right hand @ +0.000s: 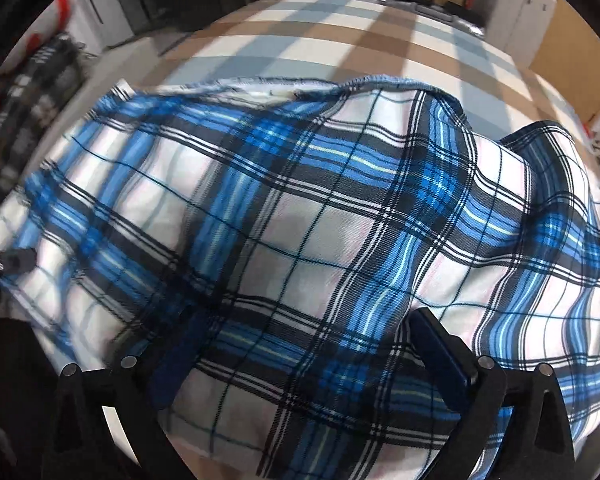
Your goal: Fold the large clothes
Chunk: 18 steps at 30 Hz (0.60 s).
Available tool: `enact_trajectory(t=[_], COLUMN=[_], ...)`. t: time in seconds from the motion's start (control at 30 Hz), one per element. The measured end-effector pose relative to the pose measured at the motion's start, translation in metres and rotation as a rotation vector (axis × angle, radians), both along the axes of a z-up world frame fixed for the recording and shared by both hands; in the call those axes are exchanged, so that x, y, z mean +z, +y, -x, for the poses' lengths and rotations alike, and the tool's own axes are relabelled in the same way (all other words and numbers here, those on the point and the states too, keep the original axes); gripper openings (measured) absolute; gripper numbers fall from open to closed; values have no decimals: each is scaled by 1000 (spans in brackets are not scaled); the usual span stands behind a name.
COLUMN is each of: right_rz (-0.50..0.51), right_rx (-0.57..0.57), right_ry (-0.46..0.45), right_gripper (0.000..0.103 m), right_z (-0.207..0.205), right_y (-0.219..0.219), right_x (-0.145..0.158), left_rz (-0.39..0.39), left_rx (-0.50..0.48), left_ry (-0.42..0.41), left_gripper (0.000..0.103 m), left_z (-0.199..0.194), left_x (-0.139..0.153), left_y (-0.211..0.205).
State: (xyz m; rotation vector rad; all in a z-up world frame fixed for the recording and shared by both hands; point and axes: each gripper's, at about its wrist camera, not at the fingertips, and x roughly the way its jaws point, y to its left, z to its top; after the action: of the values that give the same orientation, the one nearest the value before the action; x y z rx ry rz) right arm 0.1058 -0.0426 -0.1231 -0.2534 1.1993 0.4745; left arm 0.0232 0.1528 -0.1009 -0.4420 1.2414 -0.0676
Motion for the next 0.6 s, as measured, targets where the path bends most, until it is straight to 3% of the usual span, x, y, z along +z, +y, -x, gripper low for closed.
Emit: enact_trajectory(t=[0.1, 0.13, 0.17, 0.23, 0.3, 0.4, 0.47, 0.6], right_rz=[-40, -44, -57, -81, -21, 39, 29, -23], right_rx=[-38, -65, -96, -152, -194, -228, -217, -254], right_ry=[-71, -104, -133, -167, -138, -86, -80, -103], right_gripper=[102, 102, 102, 102, 102, 102, 102, 102], right_z=[21, 25, 29, 29, 22, 23, 33, 43], right_y=[-18, -26, -37, -65, -82, -100, -106, -114], right_x=[23, 30, 39, 46, 34, 5, -8, 0], left_rz=[-100, -129, -172, -236, -288, -281, -298, -286], left_rx=[3, 10, 17, 26, 7, -62, -107, -191], left_ry=[-55, -89, -121, -198, -259, -323, -314, -293], left_gripper=[22, 32, 49, 64, 64, 67, 70, 70], left_z=[19, 25, 31, 40, 47, 47, 45, -7], left_x=[21, 30, 39, 54, 68, 78, 72, 46], left_y=[-8, -12, -18, -30, -45, -62, -56, -82])
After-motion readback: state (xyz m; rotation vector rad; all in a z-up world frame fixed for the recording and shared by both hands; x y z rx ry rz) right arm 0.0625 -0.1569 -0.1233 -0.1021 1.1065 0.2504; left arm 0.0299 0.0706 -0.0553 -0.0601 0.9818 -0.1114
